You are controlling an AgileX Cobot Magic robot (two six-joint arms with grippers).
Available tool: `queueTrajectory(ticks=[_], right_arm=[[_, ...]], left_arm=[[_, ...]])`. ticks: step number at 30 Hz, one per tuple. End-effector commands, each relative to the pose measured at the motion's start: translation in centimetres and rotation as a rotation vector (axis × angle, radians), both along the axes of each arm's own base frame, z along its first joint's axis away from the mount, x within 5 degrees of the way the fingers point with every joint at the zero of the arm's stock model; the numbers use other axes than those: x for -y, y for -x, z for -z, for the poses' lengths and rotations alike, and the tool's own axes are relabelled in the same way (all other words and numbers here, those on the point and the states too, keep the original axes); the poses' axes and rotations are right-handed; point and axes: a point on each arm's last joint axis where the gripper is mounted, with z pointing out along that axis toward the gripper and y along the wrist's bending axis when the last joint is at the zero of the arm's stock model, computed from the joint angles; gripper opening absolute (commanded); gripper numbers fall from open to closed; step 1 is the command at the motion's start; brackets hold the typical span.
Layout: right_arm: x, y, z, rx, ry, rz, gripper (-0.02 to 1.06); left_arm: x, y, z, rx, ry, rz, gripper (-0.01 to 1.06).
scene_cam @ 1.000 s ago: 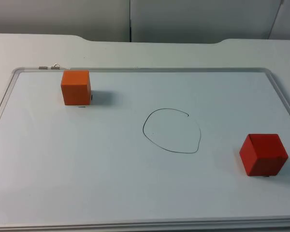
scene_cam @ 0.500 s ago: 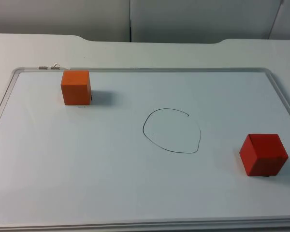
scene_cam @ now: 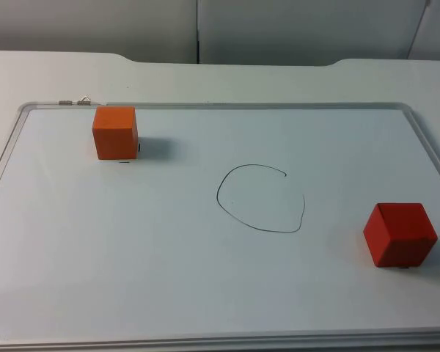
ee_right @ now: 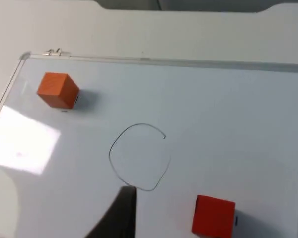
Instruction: Pick up one cube with the left hand and another cube with the right hand. First place the cube in the right hand at the target position, then stack the cube in the left hand on top.
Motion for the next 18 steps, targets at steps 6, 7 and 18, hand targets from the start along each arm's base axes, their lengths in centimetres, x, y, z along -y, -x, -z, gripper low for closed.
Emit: queueTrajectory(ticks=[6, 7, 18], right_arm=[[-2.2, -4.4, 4.0, -0.222, 0.059, -0.063, 1.03], [-2.9, -4.7, 4.7, -0.251, 0.087, -0.064, 1.03], [-7.4, -7.2, 10.9, -0.424, 0.375, -0.04, 1.03]], left_arm=[[0.0, 0.0, 0.0, 0.011, 0.007, 0.006, 1.05], [0.0, 0.0, 0.0, 0.011, 0.007, 0.006, 1.05], [0.0, 0.0, 0.0, 0.011, 0.007, 0.006, 1.05]])
